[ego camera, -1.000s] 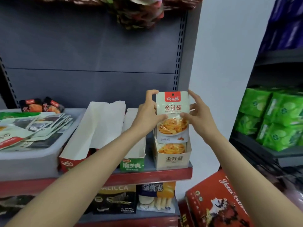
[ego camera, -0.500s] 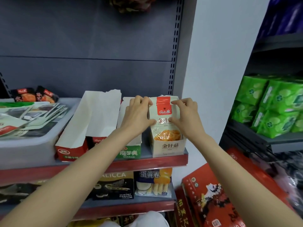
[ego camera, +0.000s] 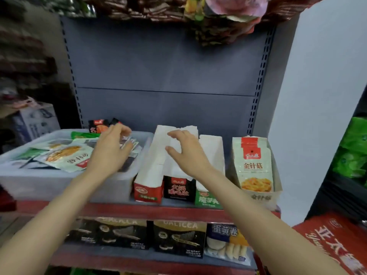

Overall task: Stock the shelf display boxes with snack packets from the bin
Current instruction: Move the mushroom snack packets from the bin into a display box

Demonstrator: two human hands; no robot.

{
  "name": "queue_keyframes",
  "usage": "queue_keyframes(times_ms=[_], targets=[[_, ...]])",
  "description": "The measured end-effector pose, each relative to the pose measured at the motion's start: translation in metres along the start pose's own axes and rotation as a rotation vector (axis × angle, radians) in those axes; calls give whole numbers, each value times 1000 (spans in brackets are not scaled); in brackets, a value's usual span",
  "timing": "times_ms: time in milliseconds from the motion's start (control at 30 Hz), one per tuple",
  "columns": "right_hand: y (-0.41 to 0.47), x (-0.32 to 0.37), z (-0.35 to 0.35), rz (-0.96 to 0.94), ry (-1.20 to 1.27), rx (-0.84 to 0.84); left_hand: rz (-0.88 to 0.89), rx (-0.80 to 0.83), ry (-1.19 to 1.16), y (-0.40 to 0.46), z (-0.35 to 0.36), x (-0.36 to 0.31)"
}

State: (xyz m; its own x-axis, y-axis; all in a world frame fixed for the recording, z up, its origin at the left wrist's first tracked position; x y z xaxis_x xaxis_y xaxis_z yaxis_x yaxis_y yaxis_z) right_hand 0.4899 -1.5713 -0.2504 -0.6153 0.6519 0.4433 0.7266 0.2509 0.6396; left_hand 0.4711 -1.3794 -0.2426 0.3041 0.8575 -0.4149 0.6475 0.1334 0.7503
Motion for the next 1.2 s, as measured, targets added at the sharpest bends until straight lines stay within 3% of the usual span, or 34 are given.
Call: queue_keyframes(times_ms=[133, 200, 300, 400, 600, 733, 933, 1033, 1100, 1200], targets=[[19, 40, 66, -16, 56, 159, -208, 75, 55, -3, -37, 75], [29, 56, 94, -18, 53, 266, -263, 235, 75, -9, -43, 96], [41, 74, 128, -56, -54, 446, -296, 458, 86, -15, -47, 110], [49, 83, 144, -79, -154, 527, -272, 463, 142, -10, -54, 119], [52, 86, 153, -113, -179, 532, -148, 417, 280, -15, -55, 113], [54, 85, 160, -53, -125, 533, -119, 302, 276, -17, -65, 103], [45, 96, 138, 296, 329, 397, -140, 33, 144, -8, -77, 99], [40, 106, 129, 460, 662, 396, -160, 83, 17, -8, -67, 85], [37, 110, 122, 536, 856, 357, -123, 232, -119, -12, -57, 66], [36, 94, 100, 559, 826, 185, -74, 419, -192, -21, -43, 44]])
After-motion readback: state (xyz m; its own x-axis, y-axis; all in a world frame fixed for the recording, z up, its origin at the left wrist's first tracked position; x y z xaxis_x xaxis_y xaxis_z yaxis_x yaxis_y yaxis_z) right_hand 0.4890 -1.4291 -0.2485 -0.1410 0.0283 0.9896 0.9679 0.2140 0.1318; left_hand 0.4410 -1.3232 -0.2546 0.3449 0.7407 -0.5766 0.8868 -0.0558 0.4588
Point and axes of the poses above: each hand's wrist, its own y-axis towards the middle knuckle, its own z-axis out of the palm, x = y × z, the point moved 5 cm from there along y, towards the middle knuckle, and after that the axes turned 7 degrees about -x, right-handed, at the moved point
